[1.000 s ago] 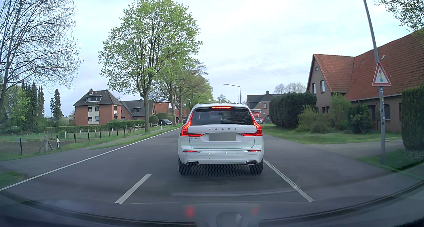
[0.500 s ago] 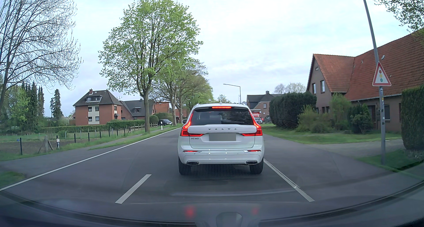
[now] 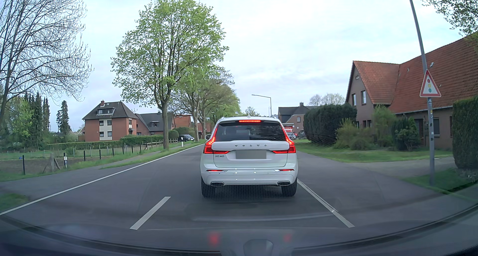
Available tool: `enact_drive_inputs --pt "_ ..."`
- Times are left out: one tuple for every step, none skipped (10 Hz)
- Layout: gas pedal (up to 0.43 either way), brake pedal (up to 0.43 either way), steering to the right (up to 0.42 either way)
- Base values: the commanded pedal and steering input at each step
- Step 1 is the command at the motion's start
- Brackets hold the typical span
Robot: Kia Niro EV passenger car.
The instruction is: Follow the waypoints while adhering to traffic rules and regulations
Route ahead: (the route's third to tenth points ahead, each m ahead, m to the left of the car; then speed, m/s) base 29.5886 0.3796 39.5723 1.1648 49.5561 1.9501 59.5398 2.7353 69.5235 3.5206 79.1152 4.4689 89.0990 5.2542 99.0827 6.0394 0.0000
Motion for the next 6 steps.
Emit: enact_drive_inputs --pt "0.0 0.195 -0.01" --pt "0.0 0.195 -0.01" --pt "0.0 0.195 -0.01" --pt "0.0 0.195 -0.01" --pt "0.0 0.195 -0.01" --pt "0.0 0.195 -0.01"
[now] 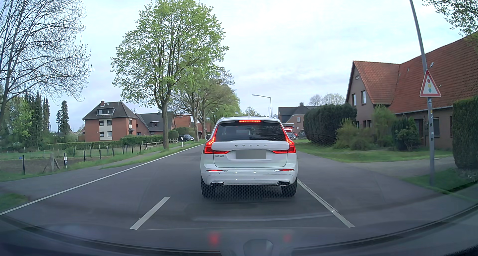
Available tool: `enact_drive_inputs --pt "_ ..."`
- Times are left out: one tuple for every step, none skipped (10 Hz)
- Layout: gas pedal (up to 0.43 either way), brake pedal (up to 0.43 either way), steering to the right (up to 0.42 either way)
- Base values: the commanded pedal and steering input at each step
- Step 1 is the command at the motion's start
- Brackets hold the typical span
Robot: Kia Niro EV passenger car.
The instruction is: Follow the waypoints while adhering to traffic rules and regulations
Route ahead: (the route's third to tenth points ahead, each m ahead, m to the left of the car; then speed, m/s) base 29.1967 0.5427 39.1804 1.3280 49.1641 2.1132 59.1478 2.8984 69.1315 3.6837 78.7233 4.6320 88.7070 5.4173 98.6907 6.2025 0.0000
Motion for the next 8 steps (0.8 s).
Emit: enact_drive_inputs --pt "0.0 0.189 -0.01" --pt "0.0 0.195 -0.01" --pt "0.0 0.195 -0.01" --pt "0.0 0.201 -0.01" --pt "0.0 0.201 -0.01" --pt "0.0 0.201 -0.01" --pt "0.0 0.201 -0.01" --pt "0.0 0.201 -0.01"
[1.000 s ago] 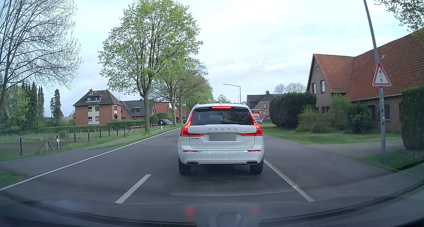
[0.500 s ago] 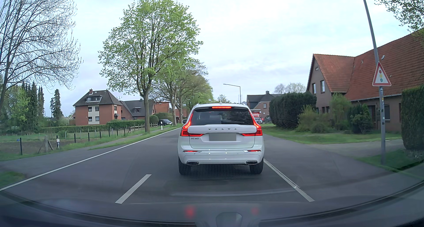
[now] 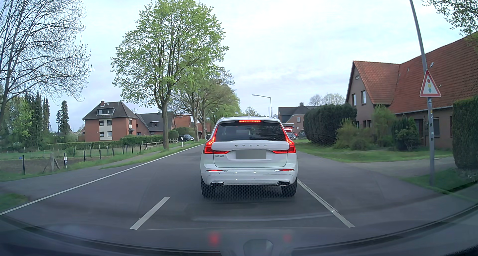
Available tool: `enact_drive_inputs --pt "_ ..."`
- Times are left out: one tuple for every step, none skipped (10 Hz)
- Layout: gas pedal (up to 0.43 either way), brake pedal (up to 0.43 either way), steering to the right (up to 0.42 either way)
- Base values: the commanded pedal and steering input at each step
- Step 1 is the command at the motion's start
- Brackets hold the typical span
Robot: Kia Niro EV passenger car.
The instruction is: Follow the waypoints while adhering to traffic rules and regulations
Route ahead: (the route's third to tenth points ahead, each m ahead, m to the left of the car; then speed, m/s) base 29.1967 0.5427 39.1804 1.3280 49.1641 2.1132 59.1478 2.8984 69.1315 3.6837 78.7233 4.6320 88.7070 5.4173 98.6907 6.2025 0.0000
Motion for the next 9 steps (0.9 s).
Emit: enact_drive_inputs --pt "0.0 0.201 -0.01" --pt "0.0 0.201 -0.01" --pt "0.0 0.201 -0.01" --pt "0.0 0.201 -0.01" --pt "0.0 0.201 -0.01" --pt "0.0 0.201 -0.01" --pt "0.0 0.201 -0.01" --pt "0.0 0.201 -0.01" --pt "0.0 0.201 -0.01"
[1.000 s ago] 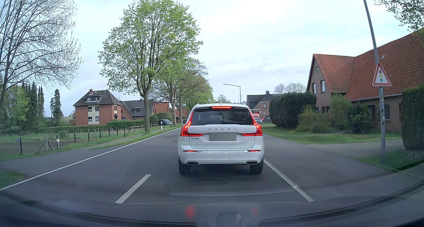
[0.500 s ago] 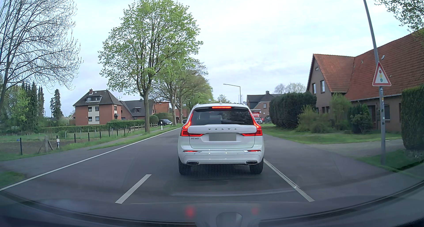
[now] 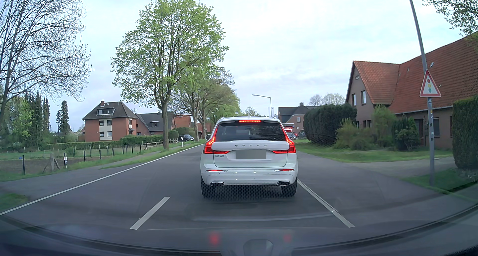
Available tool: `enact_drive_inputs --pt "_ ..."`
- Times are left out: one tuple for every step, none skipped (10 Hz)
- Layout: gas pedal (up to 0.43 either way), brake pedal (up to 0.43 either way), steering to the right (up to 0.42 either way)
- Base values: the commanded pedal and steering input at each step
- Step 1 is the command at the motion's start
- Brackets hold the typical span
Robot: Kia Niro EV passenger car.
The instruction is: Follow the waypoints while adhering to traffic rules and regulations
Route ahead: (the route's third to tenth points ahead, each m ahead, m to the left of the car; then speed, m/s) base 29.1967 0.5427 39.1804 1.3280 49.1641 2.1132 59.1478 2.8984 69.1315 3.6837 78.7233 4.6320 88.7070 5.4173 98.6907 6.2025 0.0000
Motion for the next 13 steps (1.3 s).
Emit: enact_drive_inputs --pt "0.0 0.201 -0.01" --pt "0.0 0.201 -0.01" --pt "0.0 0.201 -0.01" --pt "0.0 0.201 -0.01" --pt "0.0 0.201 -0.01" --pt "0.0 0.201 -0.009" --pt "0.0 0.201 -0.009" --pt "0.0 0.201 -0.01" --pt "0.0 0.201 -0.01" --pt "0.0 0.201 -0.01" --pt "0.0 0.201 -0.009" --pt "0.0 0.201 -0.009" --pt "0.0 0.201 -0.01"
